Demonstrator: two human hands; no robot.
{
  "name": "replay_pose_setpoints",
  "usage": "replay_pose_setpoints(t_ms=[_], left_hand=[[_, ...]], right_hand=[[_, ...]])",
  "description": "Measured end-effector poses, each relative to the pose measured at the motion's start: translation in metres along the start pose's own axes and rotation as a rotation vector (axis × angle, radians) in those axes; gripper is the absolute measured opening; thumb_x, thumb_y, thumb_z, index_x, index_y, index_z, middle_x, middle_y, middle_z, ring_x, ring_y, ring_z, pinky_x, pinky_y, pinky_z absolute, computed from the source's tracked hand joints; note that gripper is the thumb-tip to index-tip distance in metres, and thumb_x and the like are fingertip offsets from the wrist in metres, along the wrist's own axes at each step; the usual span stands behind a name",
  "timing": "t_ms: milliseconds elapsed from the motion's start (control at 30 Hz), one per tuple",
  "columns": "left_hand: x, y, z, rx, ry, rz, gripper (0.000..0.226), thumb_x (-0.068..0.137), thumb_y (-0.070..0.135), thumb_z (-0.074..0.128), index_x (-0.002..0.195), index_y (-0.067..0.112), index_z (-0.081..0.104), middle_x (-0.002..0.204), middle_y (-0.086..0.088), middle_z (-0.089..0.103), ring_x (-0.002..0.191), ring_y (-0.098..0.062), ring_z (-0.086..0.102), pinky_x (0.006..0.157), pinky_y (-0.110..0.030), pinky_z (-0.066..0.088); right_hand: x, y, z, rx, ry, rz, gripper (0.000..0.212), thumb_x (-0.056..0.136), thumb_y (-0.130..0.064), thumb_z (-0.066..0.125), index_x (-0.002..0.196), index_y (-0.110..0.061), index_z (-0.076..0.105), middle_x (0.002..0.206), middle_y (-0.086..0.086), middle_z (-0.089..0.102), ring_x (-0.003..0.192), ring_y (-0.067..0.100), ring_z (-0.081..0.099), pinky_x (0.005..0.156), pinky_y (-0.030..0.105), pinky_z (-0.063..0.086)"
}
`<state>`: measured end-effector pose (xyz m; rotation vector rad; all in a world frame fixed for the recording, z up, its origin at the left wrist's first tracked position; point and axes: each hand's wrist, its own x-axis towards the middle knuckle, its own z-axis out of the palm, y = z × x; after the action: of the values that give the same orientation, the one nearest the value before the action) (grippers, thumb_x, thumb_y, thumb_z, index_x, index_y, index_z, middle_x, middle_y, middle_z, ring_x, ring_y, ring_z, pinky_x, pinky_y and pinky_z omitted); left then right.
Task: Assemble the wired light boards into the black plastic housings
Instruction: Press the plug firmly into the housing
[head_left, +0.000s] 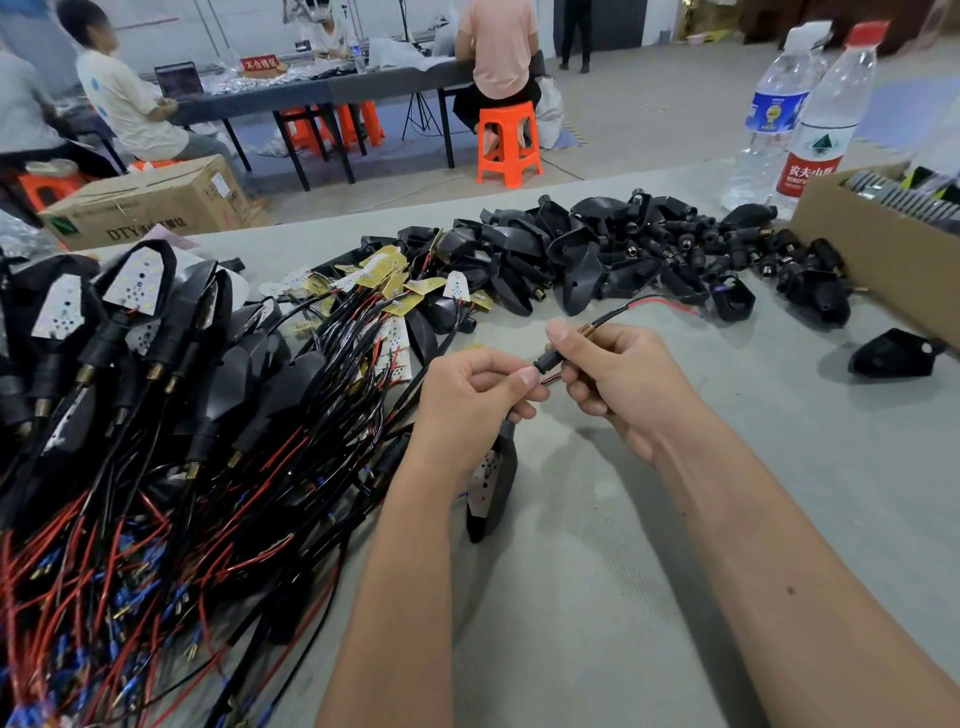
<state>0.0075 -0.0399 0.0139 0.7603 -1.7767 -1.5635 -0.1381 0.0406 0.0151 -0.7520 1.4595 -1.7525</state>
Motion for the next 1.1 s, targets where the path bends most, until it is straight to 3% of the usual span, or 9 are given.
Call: replay_pose_setpoints(t_ms=[167, 267, 500, 667, 900, 1033, 1100], left_hand=[[-0.002, 0.000, -0.008, 0.053, -0.123, -0.107, 0.014, 0.099, 0.011, 0.065, 0.099, 0.000, 0.072, 0.088, -0.011, 0.079, 0.075, -0.023, 0.074, 0.083, -0.035, 0.060], [-0.003, -0.001, -0.009, 0.046, -0.104, -0.107, 0.011, 0.097, 0.004, 0.065, 0.095, -0.003, 0.072, 0.083, -0.012, 0.078, 0.070, -0.025, 0.071, 0.080, -0.038, 0.060], [-0.003, 0.001, -0.010, 0.113, -0.096, -0.026, 0.011, 0.094, -0.001, 0.067, 0.085, 0.002, 0.073, 0.072, -0.010, 0.073, 0.059, -0.019, 0.059, 0.063, -0.025, 0.053], [-0.001, -0.002, -0.008, 0.182, -0.108, 0.038, 0.021, 0.093, -0.001, 0.068, 0.079, 0.014, 0.075, 0.070, -0.007, 0.073, 0.059, -0.017, 0.058, 0.062, -0.025, 0.052], [0.000, -0.005, -0.006, 0.253, -0.048, 0.002, 0.010, 0.094, 0.006, 0.069, 0.089, 0.010, 0.076, 0.077, -0.004, 0.077, 0.060, -0.014, 0.064, 0.067, -0.027, 0.057], [-0.001, -0.001, -0.007, 0.238, -0.025, -0.072, 0.011, 0.092, 0.022, 0.076, 0.101, 0.016, 0.074, 0.088, -0.005, 0.078, 0.073, -0.015, 0.071, 0.067, -0.017, 0.052], [-0.002, -0.001, -0.009, 0.208, -0.072, -0.102, 0.014, 0.092, 0.023, 0.076, 0.101, 0.012, 0.073, 0.090, -0.010, 0.078, 0.082, -0.026, 0.075, 0.076, -0.028, 0.058]], right_hand=[[0.000, -0.004, -0.006, 0.136, 0.127, -0.029, 0.031, 0.092, -0.032, 0.076, 0.085, -0.002, 0.070, 0.061, 0.003, 0.058, 0.046, 0.009, 0.045, 0.038, 0.018, 0.032], [0.000, -0.004, -0.008, 0.151, 0.110, -0.016, 0.029, 0.093, -0.031, 0.075, 0.081, -0.005, 0.071, 0.060, 0.002, 0.057, 0.047, 0.009, 0.045, 0.039, 0.018, 0.032], [0.001, -0.003, -0.012, 0.072, 0.042, -0.009, 0.030, 0.092, -0.034, 0.076, 0.078, -0.007, 0.073, 0.060, 0.001, 0.056, 0.047, 0.009, 0.045, 0.038, 0.018, 0.032], [0.001, 0.003, -0.004, -0.015, -0.017, 0.026, 0.027, 0.092, -0.029, 0.077, 0.081, -0.007, 0.067, 0.058, 0.001, 0.057, 0.043, 0.010, 0.045, 0.036, 0.018, 0.031], [-0.001, 0.008, 0.003, -0.072, -0.012, 0.005, 0.023, 0.091, -0.025, 0.079, 0.090, -0.005, 0.069, 0.059, 0.003, 0.059, 0.044, 0.011, 0.048, 0.037, 0.020, 0.033], [0.000, 0.005, 0.000, 0.039, 0.092, -0.002, 0.034, 0.092, -0.032, 0.077, 0.091, 0.002, 0.070, 0.058, 0.001, 0.058, 0.046, 0.010, 0.046, 0.038, 0.019, 0.032], [0.001, 0.003, -0.003, 0.096, 0.120, -0.012, 0.032, 0.093, -0.032, 0.076, 0.085, -0.001, 0.071, 0.058, 0.001, 0.057, 0.046, 0.010, 0.045, 0.038, 0.019, 0.031]])
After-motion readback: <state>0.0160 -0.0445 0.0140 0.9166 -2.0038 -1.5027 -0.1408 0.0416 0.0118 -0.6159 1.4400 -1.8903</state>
